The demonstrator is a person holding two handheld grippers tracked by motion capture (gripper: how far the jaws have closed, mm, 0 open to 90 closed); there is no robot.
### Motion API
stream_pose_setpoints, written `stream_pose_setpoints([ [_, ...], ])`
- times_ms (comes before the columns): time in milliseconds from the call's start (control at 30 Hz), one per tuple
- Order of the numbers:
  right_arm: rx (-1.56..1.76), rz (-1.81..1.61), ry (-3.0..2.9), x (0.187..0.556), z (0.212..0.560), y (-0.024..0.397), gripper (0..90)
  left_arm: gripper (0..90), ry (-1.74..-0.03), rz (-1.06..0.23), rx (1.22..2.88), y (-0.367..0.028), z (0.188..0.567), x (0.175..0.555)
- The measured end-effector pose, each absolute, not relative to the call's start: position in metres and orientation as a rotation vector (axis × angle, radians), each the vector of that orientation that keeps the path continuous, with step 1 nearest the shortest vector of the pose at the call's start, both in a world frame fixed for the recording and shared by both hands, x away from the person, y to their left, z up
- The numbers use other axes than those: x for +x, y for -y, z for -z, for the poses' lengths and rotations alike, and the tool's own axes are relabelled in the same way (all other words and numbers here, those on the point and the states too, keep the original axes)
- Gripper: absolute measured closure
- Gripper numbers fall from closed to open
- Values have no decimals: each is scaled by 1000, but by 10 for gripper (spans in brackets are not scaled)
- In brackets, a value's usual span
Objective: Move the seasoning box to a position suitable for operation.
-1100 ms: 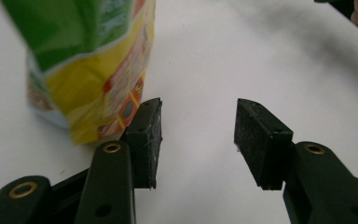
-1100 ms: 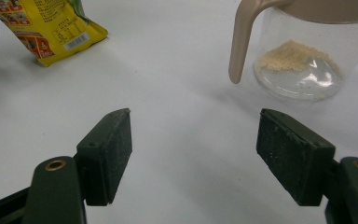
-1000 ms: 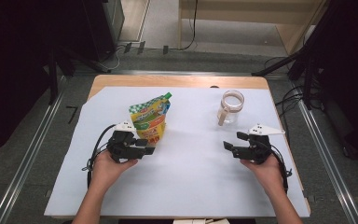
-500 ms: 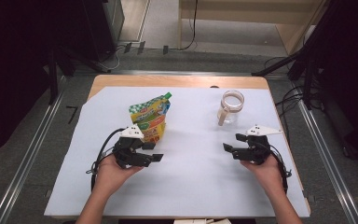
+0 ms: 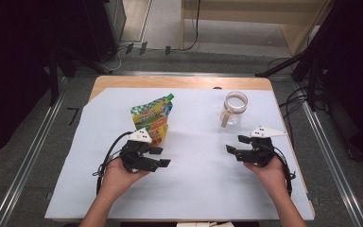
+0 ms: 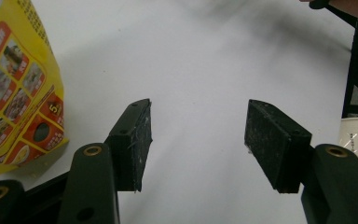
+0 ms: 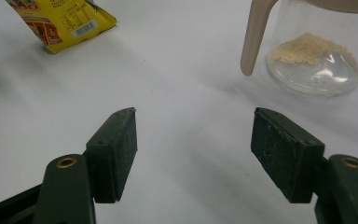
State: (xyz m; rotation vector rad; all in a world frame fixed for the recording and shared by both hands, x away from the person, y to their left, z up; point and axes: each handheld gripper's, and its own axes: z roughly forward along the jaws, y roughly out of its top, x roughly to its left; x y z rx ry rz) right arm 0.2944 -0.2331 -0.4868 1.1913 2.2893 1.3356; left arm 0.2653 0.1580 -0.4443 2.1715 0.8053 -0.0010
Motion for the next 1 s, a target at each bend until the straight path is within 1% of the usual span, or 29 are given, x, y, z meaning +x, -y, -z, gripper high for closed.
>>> stream_pose_setpoints([
  [300,1186,-1307,-2291,296,488,233,307,418,-779,5,2180,-153,448,266],
  [533,1190,-1320,-2279,297,486,235,327,417,-776,15,2180,-153,449,265],
  [700,1197,-1331,-2262,305,483,235,354,418,-773,18,2193,-153,450,265],
  [933,1214,-1300,-2193,317,474,242,349,416,-761,17,2199,-151,449,263],
  [1000,1242,-1298,-2182,321,472,247,323,416,-754,21,2196,-151,449,262],
])
